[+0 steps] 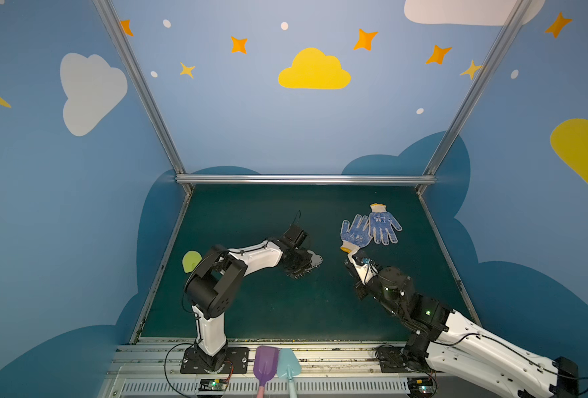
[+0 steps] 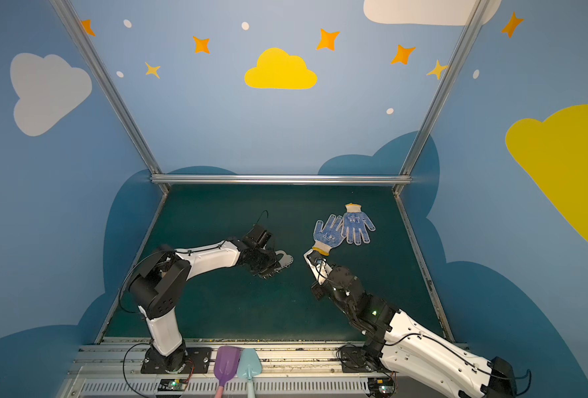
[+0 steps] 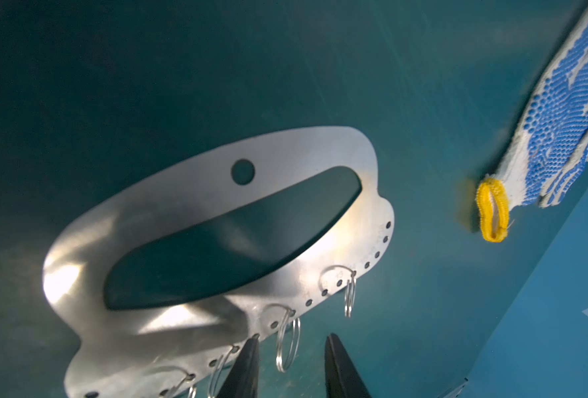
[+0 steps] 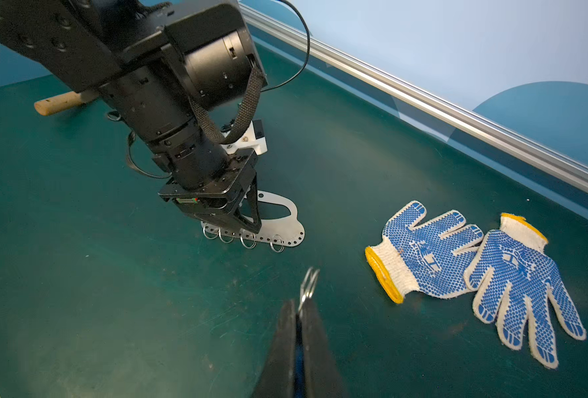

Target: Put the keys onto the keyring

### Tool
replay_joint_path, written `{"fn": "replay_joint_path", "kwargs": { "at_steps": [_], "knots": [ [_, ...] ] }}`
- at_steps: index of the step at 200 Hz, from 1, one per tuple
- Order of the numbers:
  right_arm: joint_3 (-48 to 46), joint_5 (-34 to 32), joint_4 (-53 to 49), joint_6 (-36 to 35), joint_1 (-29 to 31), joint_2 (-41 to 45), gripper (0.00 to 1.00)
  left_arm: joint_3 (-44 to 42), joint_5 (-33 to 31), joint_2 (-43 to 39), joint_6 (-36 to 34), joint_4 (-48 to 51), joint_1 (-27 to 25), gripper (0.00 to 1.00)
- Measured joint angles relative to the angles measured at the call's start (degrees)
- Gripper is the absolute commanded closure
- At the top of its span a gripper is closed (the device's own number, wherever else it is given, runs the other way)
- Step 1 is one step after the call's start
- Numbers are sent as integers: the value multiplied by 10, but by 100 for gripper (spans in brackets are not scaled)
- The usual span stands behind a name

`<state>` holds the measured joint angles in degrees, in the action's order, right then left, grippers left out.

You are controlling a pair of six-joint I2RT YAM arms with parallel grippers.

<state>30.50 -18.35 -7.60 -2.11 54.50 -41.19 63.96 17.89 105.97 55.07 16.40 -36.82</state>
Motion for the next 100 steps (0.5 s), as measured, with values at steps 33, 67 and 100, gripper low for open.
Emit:
{"fn": "replay_joint_path", "kwargs": {
  "at_steps": [33, 67, 100],
  "knots": [
    [0, 1, 0, 2, 0, 0, 100, 0, -5, 0, -2, 10, -1, 64],
    [0, 3, 0, 2, 0, 0, 100, 0, -3, 0, -3, 10, -1, 75],
    [0, 3, -1, 3, 0, 1, 100, 7, 1, 12, -4, 10, -1, 80]
  ]
}}
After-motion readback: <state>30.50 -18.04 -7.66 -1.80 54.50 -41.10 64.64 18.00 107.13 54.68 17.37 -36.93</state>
